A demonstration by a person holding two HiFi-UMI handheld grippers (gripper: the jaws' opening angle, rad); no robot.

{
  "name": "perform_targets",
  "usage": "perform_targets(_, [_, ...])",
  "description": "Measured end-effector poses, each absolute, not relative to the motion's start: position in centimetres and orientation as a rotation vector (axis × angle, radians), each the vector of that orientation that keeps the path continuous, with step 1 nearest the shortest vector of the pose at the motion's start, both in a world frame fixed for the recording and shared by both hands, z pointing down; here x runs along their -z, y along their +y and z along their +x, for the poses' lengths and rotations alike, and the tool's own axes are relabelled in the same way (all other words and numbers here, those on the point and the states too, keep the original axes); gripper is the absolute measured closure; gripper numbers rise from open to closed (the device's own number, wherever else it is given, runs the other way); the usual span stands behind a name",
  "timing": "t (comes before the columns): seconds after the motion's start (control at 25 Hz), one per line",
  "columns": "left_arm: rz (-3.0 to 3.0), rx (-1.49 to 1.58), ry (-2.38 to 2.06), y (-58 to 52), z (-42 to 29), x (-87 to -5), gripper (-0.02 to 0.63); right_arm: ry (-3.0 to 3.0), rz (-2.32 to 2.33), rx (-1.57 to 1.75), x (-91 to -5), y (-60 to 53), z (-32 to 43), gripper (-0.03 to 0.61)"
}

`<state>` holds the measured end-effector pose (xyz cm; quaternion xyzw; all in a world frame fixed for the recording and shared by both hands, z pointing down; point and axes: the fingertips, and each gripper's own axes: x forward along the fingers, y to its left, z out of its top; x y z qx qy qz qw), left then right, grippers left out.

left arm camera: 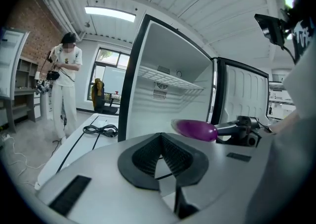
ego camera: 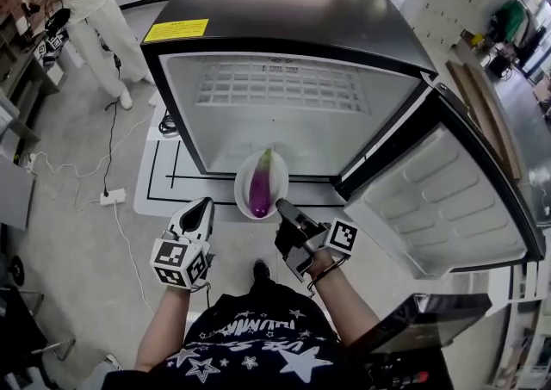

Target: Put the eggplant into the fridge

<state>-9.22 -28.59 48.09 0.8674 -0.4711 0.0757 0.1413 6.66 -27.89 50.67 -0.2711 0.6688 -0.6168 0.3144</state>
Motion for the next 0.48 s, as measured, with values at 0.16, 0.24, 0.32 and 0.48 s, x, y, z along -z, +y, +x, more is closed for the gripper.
perform_targets(0.16, [2.496,-0.218,-1.385,-30.1,-9.0,-48.2,0.604,1.782,-0.682,1.637,-50.5,-29.8,6.4,0.555])
perform_targets(0.24, [2.492,-0.212,-1.398,-31.0,-8.9,-48.1,0.606,1.788,-0.67,1.645,-50.5,-30.7,6.4,0.555])
perform_targets(0.32, [2.486,-0.208,-1.41,-31.8,-8.7,-48.1,0.606,1.797,-0.66,1.652,-50.5,-31.5,6.4,0.555])
perform_targets(0.48, [2.476,-0.21,-1.43,-33.1,-8.5,-48.5,0.606,1.819,-0.64,1.673,-50.8,-32.8,6.1,0.555])
